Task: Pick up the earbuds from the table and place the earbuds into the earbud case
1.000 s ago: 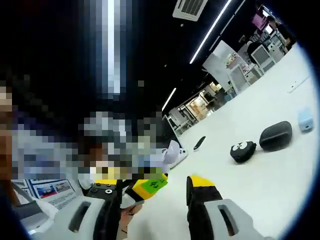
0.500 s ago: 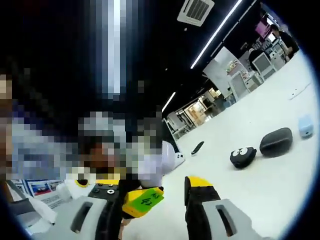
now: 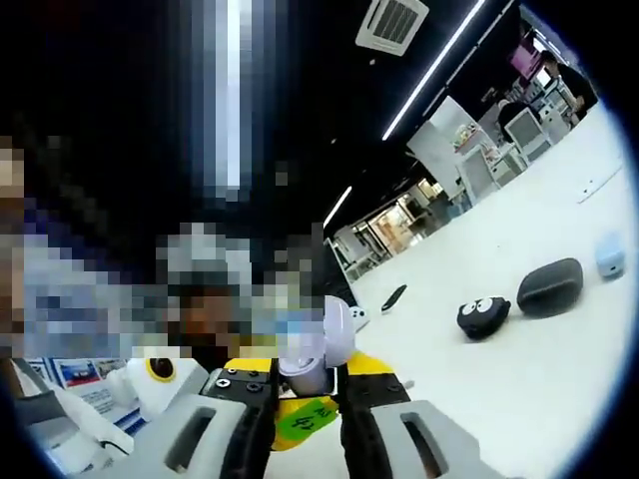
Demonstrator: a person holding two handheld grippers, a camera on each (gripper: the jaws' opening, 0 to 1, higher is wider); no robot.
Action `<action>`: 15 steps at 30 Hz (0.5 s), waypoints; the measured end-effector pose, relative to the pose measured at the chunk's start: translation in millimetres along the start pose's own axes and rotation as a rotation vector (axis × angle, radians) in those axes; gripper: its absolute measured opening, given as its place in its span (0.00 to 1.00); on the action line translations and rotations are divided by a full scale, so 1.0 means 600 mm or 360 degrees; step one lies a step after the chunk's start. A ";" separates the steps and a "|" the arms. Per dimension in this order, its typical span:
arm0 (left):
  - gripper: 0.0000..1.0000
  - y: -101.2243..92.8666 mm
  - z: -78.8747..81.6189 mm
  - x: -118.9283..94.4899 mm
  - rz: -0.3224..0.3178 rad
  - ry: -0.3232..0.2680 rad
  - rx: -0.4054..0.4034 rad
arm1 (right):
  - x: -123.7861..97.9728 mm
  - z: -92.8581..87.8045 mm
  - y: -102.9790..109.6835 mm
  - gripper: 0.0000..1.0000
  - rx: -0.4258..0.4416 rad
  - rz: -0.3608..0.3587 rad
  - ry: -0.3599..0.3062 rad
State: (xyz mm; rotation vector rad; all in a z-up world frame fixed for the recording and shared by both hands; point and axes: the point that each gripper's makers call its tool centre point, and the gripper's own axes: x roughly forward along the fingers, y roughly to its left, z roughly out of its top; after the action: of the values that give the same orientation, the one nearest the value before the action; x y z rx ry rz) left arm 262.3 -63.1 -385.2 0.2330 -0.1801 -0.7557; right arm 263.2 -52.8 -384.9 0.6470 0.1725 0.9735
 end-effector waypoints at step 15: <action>0.40 -0.025 0.009 -0.013 -0.0166 0.0015 0.0050 | -0.018 0.004 -0.003 0.17 0.0145 0.0070 0.0047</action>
State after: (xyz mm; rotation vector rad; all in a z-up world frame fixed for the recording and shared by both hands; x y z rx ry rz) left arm 245.7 -69.0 -384.7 0.2775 -0.1719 -0.8559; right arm 259.4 -63.1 -385.7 0.7229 0.2304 1.0226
